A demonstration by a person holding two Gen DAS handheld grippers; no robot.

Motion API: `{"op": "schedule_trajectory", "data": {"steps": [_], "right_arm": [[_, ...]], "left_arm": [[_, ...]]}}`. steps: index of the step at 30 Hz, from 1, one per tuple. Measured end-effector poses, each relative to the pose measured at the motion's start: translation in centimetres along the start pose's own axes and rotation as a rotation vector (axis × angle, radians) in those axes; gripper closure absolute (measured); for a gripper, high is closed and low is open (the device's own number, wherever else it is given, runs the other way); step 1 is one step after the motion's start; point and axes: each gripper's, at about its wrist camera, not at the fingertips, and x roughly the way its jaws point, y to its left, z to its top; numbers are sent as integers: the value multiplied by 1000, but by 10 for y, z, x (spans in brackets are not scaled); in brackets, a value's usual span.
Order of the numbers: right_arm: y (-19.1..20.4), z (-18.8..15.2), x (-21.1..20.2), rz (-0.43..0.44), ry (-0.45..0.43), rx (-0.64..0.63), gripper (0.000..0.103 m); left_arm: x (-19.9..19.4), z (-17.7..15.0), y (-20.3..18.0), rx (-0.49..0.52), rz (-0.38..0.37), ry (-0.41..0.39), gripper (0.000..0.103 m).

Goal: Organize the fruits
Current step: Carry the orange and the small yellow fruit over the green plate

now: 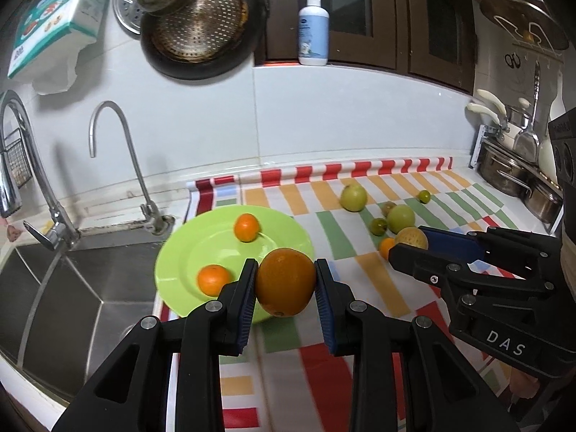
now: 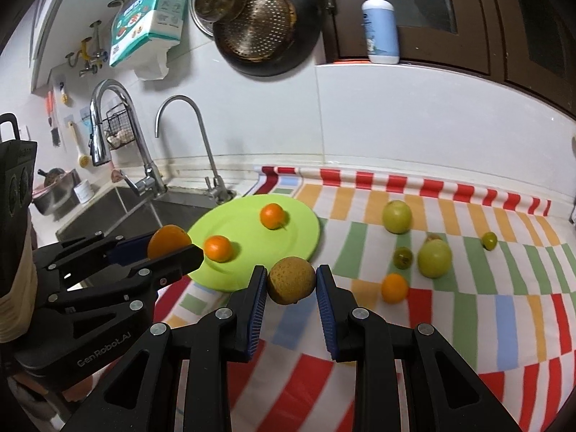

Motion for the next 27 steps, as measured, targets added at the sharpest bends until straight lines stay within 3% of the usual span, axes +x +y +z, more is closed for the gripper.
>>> {"op": "schedule_trajectory", "data": {"steps": [15,27], "right_arm": [[44,21,43,7,-4,2,74],[54,29,102,-17,73,5,74]], "left_arm": [[19,7,58,18,5,2,72],[70,10,93,22,-9,61,72]]}}
